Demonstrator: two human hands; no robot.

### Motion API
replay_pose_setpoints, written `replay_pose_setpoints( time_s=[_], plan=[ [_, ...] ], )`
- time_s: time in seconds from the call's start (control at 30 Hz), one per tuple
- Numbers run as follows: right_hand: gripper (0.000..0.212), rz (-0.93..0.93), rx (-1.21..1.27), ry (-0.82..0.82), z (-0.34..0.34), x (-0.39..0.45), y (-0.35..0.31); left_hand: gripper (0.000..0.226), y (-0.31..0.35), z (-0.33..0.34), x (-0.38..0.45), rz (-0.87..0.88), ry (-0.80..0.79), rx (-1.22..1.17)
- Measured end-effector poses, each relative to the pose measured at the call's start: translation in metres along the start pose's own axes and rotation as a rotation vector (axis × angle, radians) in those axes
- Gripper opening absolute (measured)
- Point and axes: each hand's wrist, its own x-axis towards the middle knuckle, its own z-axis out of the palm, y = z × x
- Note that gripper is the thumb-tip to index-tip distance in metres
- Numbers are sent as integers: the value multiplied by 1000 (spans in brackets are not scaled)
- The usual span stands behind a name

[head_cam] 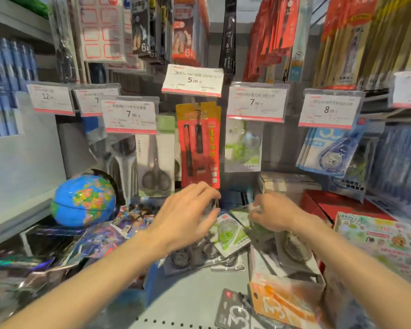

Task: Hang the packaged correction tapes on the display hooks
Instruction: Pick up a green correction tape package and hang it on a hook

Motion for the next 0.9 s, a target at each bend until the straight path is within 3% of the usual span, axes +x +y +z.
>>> replay_pose_setpoints(
  time_s=[0.13, 0.23, 0.5, 0.83, 0.9],
  plan=[
    [50, -86, -97, -85, 28, -3, -7, 32, -3, 67, -16, -596, -381, -372],
    [50, -181, -168, -132, 45, -7, -13, 52, -8, 110, -25, -864, -466, -595],
    [42, -260, -133, -217, 58, -17, -18, 53, -17, 141, -10, -1033, -412, -721],
    [45, -283, -21, -188, 55, -20, -23, 21, -21, 119, -15, -1250, -83, -1141],
    [43, -281, 32, -171, 51, -21, -27, 24, -19, 108, -17, -1265, -56, -1212]
  ],
)
